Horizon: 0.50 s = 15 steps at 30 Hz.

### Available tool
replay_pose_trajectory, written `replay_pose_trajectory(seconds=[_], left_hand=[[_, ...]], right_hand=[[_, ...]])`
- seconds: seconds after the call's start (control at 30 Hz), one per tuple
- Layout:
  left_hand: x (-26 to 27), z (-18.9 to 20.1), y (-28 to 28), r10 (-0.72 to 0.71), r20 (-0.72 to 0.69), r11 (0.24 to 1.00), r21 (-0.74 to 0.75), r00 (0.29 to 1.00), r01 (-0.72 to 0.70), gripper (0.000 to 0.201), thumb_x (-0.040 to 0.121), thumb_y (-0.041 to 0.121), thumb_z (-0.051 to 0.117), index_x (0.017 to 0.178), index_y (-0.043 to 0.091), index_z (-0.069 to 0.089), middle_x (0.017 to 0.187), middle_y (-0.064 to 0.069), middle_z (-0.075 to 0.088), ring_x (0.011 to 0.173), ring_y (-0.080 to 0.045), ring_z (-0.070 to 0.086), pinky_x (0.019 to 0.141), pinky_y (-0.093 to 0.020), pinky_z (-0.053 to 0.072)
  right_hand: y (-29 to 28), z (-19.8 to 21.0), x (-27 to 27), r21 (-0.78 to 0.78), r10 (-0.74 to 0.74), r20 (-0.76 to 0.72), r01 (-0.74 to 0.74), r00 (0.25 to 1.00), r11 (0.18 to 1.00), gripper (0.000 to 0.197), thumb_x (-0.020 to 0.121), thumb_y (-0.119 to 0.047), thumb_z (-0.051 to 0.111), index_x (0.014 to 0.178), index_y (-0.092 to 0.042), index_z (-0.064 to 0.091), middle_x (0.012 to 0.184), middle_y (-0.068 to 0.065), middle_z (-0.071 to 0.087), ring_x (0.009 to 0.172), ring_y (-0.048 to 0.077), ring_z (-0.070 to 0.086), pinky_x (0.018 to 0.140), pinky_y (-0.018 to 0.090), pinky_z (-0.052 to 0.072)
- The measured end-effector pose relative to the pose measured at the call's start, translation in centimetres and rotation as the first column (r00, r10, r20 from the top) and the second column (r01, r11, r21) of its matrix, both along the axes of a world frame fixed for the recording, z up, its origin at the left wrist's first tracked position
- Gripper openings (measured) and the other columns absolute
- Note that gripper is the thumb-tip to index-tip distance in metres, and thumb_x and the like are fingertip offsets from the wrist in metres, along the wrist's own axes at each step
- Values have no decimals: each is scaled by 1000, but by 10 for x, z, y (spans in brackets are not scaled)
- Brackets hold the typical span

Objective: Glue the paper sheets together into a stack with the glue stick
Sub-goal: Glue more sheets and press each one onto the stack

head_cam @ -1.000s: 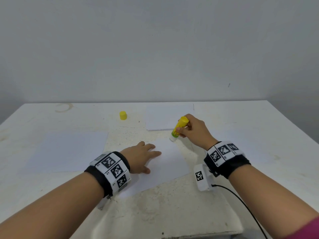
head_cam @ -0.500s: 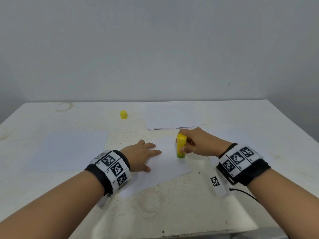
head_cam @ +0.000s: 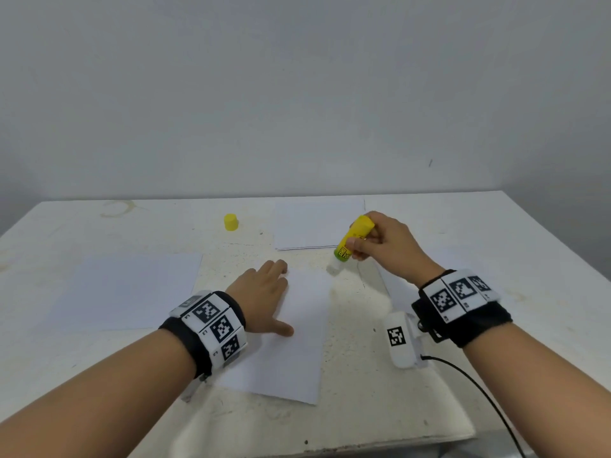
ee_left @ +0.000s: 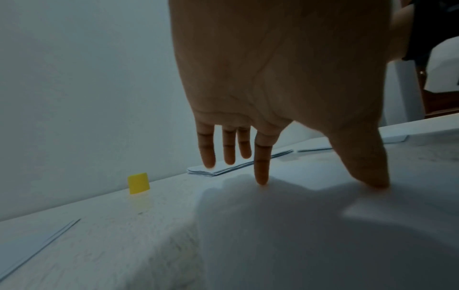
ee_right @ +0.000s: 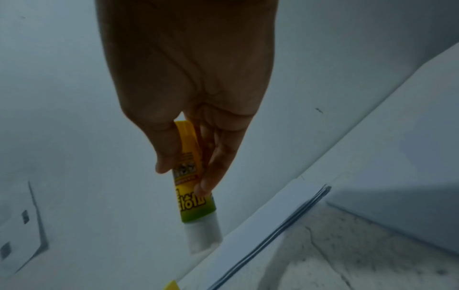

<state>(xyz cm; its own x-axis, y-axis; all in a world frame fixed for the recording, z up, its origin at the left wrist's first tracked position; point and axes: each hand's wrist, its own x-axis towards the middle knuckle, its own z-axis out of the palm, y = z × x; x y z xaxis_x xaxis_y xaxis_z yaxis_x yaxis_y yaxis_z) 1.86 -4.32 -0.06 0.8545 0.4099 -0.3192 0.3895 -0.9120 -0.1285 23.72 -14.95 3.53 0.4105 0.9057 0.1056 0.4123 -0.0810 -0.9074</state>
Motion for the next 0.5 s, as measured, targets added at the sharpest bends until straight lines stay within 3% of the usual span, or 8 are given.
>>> replay_pose_trajectory(seconds=[0.1,0.23,0.33,0.4,0.5], left_hand=[[-3,-4,-1,29,18,990,-138,999,-26,67,91,55,50,142,14,31,156,-3,13,136,-22,26,101,-38,41],[-7,-4,4,54,8,990,-129,999,-52,55,99,34,45,149,25,23,149,-5,29,131,-22,33,102,-37,41],[-11,-1,7,76,8,991,-111,997,-74,59,95,40,52,147,29,26,144,-5,31,127,-22,37,98,-34,40],[-14,-2,8,74,22,993,-92,997,-72,62,92,49,53,145,30,28,148,-6,25,132,-23,30,100,-34,37],[-17,-7,6,106,25,985,-139,994,-102,67,90,56,52,144,26,28,154,-5,20,138,-22,25,105,-37,34]], right_hand=[[11,-8,-5,-17,-23,-18,23,1000,1000,14,84,-5,70,93,-3,59,84,15,71,70,26,68,69,33,59],[25,-18,-12,-56,-33,14,33,999,998,15,85,-7,70,92,-6,57,85,14,70,63,17,66,65,23,56],[38,-23,-17,-94,-14,56,19,998,995,15,85,-10,69,89,-12,55,90,16,70,66,18,65,73,31,57],[47,-25,-23,-109,2,84,7,996,994,15,86,-11,68,89,-14,54,93,15,69,68,19,65,76,32,56],[61,-24,-33,-104,40,94,-30,995,994,17,88,-9,66,98,-11,53,99,14,65,69,15,61,63,13,50]])
